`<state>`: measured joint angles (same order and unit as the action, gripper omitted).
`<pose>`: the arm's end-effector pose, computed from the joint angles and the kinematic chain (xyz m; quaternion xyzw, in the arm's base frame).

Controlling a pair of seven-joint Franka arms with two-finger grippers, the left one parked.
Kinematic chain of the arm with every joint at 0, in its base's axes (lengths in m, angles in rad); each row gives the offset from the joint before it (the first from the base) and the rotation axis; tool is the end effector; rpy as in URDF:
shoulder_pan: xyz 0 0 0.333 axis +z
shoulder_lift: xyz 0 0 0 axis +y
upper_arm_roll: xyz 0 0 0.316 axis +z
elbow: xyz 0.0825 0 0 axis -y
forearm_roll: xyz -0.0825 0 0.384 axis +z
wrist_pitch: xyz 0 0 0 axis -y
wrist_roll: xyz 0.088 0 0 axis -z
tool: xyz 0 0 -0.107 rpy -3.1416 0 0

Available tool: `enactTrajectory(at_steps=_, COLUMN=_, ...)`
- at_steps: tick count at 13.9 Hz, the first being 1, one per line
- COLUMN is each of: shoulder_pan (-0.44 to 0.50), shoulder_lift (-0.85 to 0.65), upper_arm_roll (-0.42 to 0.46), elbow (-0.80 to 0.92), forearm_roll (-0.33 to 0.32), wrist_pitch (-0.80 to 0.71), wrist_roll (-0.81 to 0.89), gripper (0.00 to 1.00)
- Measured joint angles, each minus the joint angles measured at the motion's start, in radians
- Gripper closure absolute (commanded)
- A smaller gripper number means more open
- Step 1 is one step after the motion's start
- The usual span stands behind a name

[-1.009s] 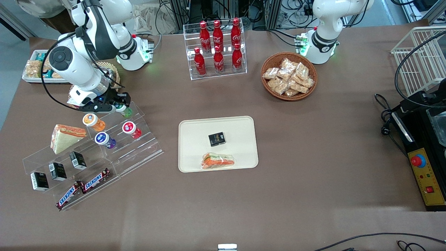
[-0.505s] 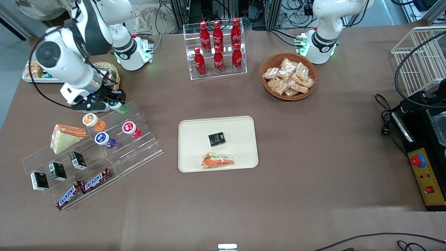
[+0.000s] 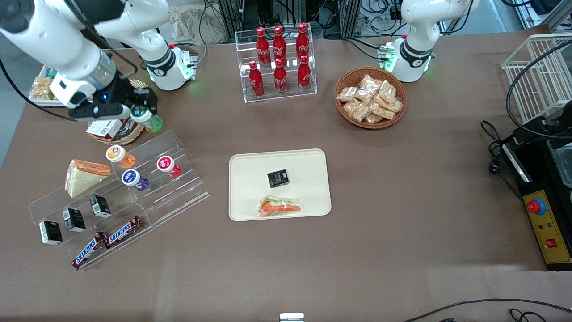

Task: Place green gum on tray
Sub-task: 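Lift the green cup and carry it toward the cream tray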

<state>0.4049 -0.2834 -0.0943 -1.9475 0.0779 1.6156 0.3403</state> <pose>0.4408 0.1445 0.5946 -0.9982 0.0153 0.0403 0.0412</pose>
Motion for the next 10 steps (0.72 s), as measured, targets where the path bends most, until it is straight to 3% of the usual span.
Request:
enactTrajectory(at_steps=4, shoulder_pan=0.128, shoulder_lift=0.137, upper_arm_roll=-0.013, elbow=0.218, forearm_roll=0.075, wrist_pitch=-0.059, wrist_roll=0.244, gripper=1.00)
enactTrajectory(at_steps=10, shoulder_pan=0.295, shoulder_lift=0.348, upper_arm_roll=-0.013, elbow=0.263, forearm_roll=0.089, wrist_pitch=0.079, wrist_roll=0.514, gripper=1.00)
